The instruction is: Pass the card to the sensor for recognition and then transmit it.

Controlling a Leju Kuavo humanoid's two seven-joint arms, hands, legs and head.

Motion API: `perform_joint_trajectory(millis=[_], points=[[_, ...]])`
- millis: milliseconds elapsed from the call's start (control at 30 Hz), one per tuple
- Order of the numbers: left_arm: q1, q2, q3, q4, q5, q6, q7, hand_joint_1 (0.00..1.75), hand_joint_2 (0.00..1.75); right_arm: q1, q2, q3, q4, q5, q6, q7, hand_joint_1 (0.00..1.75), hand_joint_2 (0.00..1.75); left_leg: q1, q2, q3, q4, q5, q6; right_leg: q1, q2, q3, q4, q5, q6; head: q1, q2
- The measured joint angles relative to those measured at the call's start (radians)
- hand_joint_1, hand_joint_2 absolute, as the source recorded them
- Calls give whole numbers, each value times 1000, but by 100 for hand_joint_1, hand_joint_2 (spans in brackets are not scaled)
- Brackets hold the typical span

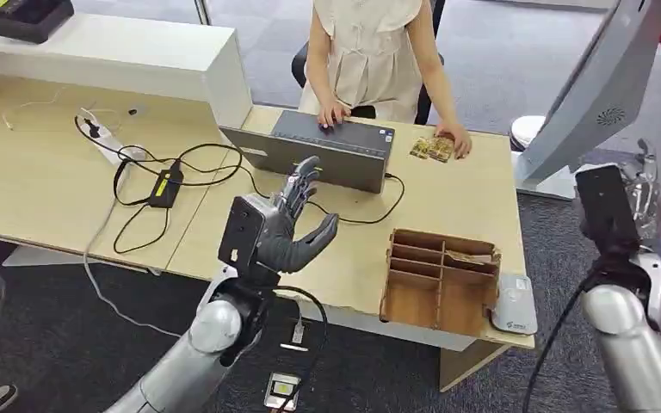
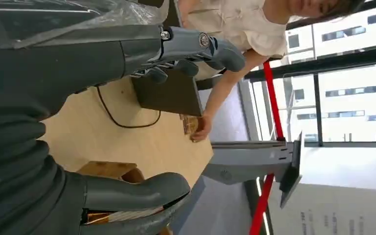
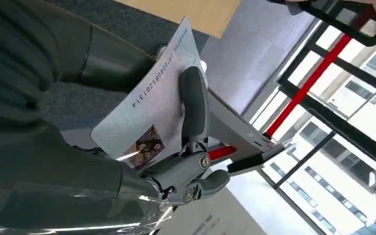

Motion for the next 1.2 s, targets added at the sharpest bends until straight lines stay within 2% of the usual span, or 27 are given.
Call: perform_joint_trajectory(millis=[167,267,567,800,1200], points=[[-4,-1,0,0,9,-25,-1,0,175,63,-26,-40,-50,56,124,49,175,175,0,0,0,0,0,0,0,0,0,0,0,0,0,0],[-7,-5,0,0,15,-41,-1,0,175,93,-29,-45,-48,77,175,59,175,175,0,0,0,0,0,0,0,0,0,0,0,0,0,0],[-16,-16,0,0,23,-66,0,0,175,134,-7,-32,-2,48,208,42,175,175,0,0,-1,-1,0,0,0,0,0,0,0,0,0,0],[-17,-17,0,0,27,-79,10,0,175,134,15,-14,56,26,206,41,175,175,0,0,-1,-1,0,0,0,0,0,0,0,0,0,0],[-12,-17,5,-1,23,-103,17,0,175,134,17,8,109,2,203,61,175,175,0,0,-1,-1,0,0,0,0,0,0,0,0,0,0]])
